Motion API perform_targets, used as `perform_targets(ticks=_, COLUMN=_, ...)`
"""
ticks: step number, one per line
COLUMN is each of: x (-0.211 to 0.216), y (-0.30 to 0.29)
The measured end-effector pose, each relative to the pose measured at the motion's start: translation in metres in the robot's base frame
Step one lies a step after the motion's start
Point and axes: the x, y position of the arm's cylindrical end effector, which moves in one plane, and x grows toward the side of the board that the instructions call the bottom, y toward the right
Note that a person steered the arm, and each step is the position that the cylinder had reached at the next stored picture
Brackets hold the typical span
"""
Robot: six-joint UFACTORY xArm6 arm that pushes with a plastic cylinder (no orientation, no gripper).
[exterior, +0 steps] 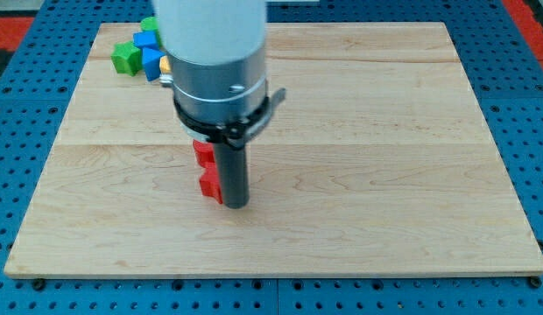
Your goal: Move the red blocks towards the group of the blocks
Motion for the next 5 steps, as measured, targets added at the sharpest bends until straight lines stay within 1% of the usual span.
perform_targets(ticks=1, x=-0.015, y=-0.011)
perform_targets(ticks=2, x=-0.038, y=-0.015)
perform_targets(ticks=4, x=-0.100, y=-0.015)
perform_targets(ticks=5, x=-0.097, y=0.004)
